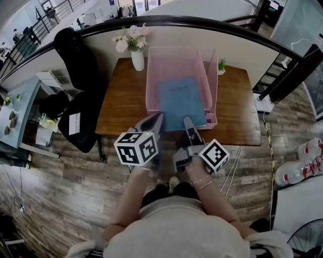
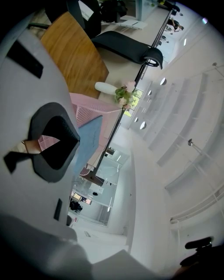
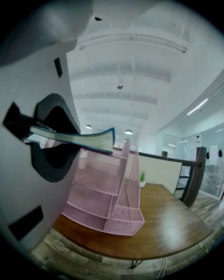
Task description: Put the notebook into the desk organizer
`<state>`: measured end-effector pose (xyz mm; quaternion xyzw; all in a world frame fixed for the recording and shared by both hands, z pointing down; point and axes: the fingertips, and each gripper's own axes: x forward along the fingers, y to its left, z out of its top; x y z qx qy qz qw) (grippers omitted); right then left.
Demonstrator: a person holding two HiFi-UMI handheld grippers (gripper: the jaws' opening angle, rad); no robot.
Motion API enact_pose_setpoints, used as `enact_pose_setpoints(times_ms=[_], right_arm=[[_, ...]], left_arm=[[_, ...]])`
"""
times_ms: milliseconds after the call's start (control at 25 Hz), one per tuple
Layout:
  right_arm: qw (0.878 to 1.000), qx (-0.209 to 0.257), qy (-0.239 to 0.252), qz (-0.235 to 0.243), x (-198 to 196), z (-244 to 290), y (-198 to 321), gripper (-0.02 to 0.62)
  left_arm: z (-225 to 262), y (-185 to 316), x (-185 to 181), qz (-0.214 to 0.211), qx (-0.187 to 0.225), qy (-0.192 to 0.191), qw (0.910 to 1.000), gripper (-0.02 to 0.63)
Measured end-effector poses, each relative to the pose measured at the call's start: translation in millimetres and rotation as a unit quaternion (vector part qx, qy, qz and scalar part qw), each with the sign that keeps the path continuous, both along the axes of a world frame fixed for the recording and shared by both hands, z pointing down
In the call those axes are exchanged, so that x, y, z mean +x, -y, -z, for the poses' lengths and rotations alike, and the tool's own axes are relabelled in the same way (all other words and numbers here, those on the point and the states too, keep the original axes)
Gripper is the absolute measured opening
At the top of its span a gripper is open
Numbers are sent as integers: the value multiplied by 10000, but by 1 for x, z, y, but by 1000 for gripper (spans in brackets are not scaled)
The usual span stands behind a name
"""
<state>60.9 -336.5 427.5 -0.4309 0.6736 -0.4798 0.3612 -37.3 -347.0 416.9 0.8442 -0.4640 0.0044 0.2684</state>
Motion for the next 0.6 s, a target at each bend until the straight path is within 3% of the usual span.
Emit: enact_pose_setpoints(times_ms=[600], right_arm=[[9995,156,-180,225,-2,4,12,106]], left_arm=[[1,9,0,-31,-46,-10,10000,11]])
